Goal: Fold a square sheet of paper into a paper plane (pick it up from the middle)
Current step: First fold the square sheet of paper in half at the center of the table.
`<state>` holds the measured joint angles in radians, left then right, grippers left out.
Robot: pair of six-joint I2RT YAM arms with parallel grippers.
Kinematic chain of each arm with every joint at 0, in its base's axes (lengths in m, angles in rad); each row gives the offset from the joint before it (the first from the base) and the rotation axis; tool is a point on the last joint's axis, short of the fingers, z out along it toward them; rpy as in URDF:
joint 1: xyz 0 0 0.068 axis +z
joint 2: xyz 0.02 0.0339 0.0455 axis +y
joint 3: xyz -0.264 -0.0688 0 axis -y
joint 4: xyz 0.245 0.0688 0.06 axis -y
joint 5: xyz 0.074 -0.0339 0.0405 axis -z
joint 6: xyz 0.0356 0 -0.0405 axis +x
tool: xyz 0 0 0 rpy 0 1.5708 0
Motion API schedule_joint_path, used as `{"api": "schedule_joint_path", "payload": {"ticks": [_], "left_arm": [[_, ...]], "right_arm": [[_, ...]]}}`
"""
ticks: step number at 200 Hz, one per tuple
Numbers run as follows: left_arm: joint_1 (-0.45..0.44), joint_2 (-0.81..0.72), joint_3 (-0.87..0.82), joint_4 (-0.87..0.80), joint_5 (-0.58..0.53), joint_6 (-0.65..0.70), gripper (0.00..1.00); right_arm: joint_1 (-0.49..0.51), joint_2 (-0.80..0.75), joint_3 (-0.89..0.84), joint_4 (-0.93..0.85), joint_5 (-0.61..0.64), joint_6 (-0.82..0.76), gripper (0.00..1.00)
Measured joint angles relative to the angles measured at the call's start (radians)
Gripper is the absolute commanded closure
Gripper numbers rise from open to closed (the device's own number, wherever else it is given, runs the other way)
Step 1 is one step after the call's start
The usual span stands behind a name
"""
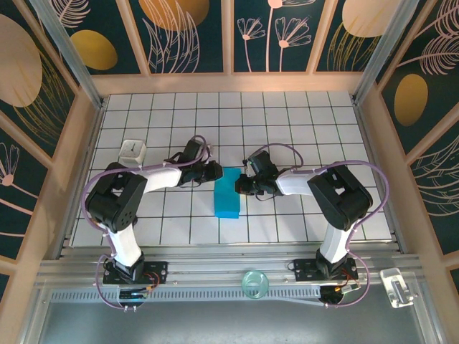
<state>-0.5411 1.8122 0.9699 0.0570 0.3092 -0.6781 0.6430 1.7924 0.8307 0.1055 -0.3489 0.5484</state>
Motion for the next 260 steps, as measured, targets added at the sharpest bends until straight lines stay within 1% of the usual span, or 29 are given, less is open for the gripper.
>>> {"api": "schedule_joint_path", "payload": {"ticks": [20, 40, 69, 82, 92, 107, 120, 145, 155, 166, 185, 201, 212, 237, 260], "left_arm": [[0.0, 0.019, 0.044, 0.001, 0.017, 0.001, 0.81], [0.001, 0.068, 0.085, -0.001, 0.011, 0.009, 0.83], [0.016, 0.126, 0.089, -0.014, -0.014, 0.023, 0.85], [0.027, 0.134, 0.086, -0.013, -0.007, 0.024, 0.85], [0.032, 0.134, 0.084, -0.008, -0.008, 0.024, 0.83], [0.042, 0.128, 0.073, 0.006, 0.013, 0.026, 0.75], [0.05, 0.109, 0.061, 0.005, 0.021, 0.027, 0.7], [0.071, 0.018, -0.009, 0.017, 0.054, -0.001, 0.67], [0.069, -0.051, -0.057, 0.023, 0.069, -0.026, 0.68], [0.052, -0.116, -0.104, 0.039, 0.08, -0.05, 0.72], [-0.015, -0.185, -0.184, 0.105, 0.114, -0.114, 0.78], [-0.066, -0.188, -0.248, 0.154, 0.143, -0.167, 0.83], [-0.08, -0.184, -0.288, 0.159, 0.152, -0.185, 0.85], [-0.072, -0.16, -0.333, 0.144, 0.123, -0.191, 0.87], [-0.062, -0.161, -0.348, 0.139, 0.108, -0.187, 0.85]], "right_arm": [[0.0, 0.0, 0.0, 0.0, 0.001, 0.0, 1.0], [0.0, 0.0, 0.0, 0.0, 0.001, 0.0, 1.0], [0.0, 0.0, 0.0, 0.0, 0.001, 0.0, 1.0], [0.0, 0.0, 0.0, 0.001, 0.001, 0.0, 1.0], [0.0, 0.0, 0.0, 0.003, 0.005, 0.0, 1.0], [0.0, 0.0, -0.002, 0.011, 0.01, 0.0, 1.0], [0.0, 0.0, -0.005, 0.018, 0.013, 0.0, 1.0], [0.0, -0.003, -0.009, 0.024, 0.016, 0.0, 1.0], [0.0, -0.003, -0.011, 0.026, 0.016, 0.001, 1.0], [0.0, -0.003, -0.011, 0.026, 0.016, 0.001, 1.0], [0.0, -0.003, -0.011, 0.026, 0.016, 0.0, 1.0], [0.0, -0.003, -0.011, 0.026, 0.016, 0.0, 1.0], [0.0, -0.003, -0.011, 0.026, 0.016, 0.0, 1.0], [0.0, -0.003, -0.011, 0.025, 0.016, 0.0, 1.0], [0.0, -0.003, -0.011, 0.025, 0.018, 0.0, 1.0]]}}
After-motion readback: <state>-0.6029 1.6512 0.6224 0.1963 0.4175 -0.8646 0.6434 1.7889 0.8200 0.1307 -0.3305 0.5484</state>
